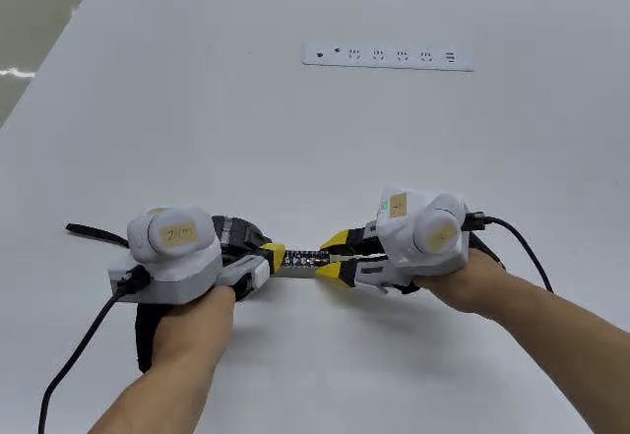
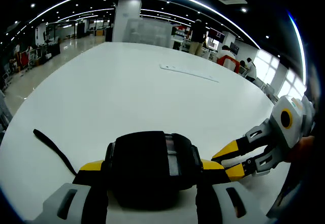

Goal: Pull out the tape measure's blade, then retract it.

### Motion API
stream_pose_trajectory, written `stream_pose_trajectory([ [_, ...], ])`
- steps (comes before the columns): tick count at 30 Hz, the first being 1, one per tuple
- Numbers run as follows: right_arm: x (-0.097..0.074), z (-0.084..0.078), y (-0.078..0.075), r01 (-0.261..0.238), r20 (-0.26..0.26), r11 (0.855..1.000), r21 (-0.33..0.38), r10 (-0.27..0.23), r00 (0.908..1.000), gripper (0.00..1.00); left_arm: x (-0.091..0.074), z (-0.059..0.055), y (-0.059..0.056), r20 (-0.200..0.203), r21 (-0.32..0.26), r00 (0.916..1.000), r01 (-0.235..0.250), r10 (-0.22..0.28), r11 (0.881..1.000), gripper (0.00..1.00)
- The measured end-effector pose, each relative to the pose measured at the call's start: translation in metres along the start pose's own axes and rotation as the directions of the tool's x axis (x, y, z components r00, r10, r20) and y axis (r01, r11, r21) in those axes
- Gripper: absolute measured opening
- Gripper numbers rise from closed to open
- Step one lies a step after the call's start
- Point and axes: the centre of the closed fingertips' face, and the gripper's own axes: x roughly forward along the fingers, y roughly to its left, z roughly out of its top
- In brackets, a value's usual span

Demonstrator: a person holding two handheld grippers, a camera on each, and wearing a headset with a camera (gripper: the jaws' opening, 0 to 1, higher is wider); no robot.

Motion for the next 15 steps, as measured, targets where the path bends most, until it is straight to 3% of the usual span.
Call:
stream_pose_trajectory([
  [15,0.02,0.014,0.006,-0.035,0.009,0.999,-0.023,0.035,0.9993,0.13,0.0,-0.001,-0.002,-0.006,-0.004,1.0,0.006,-0.006,1.0,0.68],
])
